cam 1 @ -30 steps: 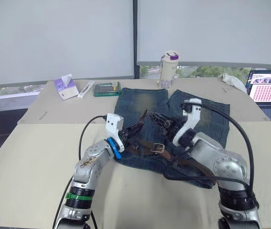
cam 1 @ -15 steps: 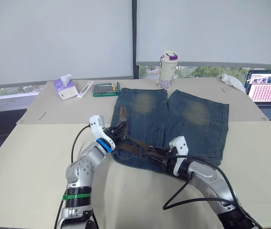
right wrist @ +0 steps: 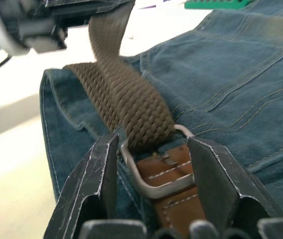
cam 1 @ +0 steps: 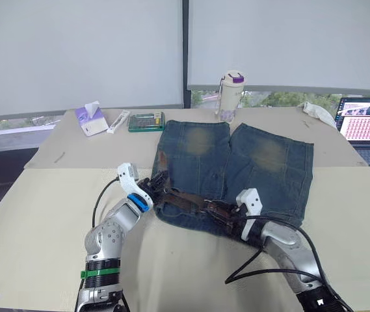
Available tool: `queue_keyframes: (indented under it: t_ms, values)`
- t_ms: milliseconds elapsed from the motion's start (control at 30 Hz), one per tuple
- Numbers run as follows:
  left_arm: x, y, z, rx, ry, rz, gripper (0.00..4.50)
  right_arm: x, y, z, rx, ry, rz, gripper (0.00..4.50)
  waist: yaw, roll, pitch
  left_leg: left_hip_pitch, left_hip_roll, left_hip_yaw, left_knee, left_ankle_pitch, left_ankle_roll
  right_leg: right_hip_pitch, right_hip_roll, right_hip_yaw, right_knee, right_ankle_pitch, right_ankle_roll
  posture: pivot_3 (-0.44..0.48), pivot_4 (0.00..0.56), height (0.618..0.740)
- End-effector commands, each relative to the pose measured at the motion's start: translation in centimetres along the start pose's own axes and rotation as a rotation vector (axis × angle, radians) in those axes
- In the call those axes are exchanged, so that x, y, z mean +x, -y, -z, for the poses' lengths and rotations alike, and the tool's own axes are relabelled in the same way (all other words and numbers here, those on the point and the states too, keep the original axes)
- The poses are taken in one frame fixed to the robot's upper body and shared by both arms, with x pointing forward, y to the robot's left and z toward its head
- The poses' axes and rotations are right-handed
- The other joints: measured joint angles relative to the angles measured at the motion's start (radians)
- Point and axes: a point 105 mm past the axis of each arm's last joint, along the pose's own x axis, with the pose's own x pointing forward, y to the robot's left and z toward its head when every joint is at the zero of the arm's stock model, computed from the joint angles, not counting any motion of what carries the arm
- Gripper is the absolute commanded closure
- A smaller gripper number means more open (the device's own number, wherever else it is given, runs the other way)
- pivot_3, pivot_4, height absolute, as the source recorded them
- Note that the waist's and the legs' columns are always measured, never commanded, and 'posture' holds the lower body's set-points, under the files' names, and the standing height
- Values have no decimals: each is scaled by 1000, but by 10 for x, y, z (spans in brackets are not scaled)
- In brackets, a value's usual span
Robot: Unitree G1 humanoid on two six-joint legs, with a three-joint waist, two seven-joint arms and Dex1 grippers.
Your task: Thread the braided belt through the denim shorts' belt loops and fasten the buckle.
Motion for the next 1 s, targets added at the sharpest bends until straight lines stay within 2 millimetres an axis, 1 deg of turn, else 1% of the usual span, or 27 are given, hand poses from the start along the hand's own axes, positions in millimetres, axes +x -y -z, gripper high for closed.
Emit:
queue_keyframes:
  t_ms: [33, 133, 167, 400, 533, 633, 667, 833, 1000]
  values:
    - [0, 10, -7, 38, 15, 45, 4500, -5, 0, -12, -3, 31, -34, 3275, 1, 0, 0, 0, 0, 0, 0, 0, 0, 0, 0, 0, 0, 0, 0, 0, 150, 740]
    - [0, 9, -9, 39, 21, 41, 4500, -6, 1, -15, -10, 43, -37, 4247, -1, 0, 0, 0, 0, 0, 0, 0, 0, 0, 0, 0, 0, 0, 0, 0, 150, 740]
    - [0, 8, -9, 39, 22, 40, 4500, -7, 3, -15, -15, 43, -35, 4457, -1, 0, 0, 0, 0, 0, 0, 0, 0, 0, 0, 0, 0, 0, 0, 0, 150, 740]
    - [-3, 7, -5, 39, 12, 41, 4500, -15, 7, -16, -61, 10, -58, 4457, 0, 0, 0, 0, 0, 0, 0, 0, 0, 0, 0, 0, 0, 0, 0, 0, 150, 740]
    - [-4, 5, -3, 39, 8, 41, 4500, -16, 12, -24, -81, 41, -30, 4457, 0, 0, 0, 0, 0, 0, 0, 0, 0, 0, 0, 0, 0, 0, 0, 0, 150, 740]
    - [-4, 6, -1, 39, 3, 45, 4500, -14, 10, -32, -69, 64, -35, 4457, 0, 0, 0, 0, 0, 0, 0, 0, 0, 0, 0, 0, 0, 0, 0, 0, 150, 740]
    - [-4, 6, -1, 39, 3, 45, 4500, -14, 10, -32, -72, 60, -39, 4457, 0, 0, 0, 0, 0, 0, 0, 0, 0, 0, 0, 0, 0, 0, 0, 0, 150, 740]
    - [-4, 6, -1, 36, 5, 45, 4500, -18, 8, -13, -140, -50, -73, 4457, 2, 0, 0, -1, 0, 0, 1, 0, 0, 0, -1, 0, 0, 0, 0, 0, 150, 740]
    - [-4, 5, 0, 34, 3, 41, 4500, -11, 6, -13, -165, -66, -85, 4457, -1, 0, 0, 0, 0, 0, 1, 0, 0, 0, 0, 0, 0, 0, 0, 0, 150, 740]
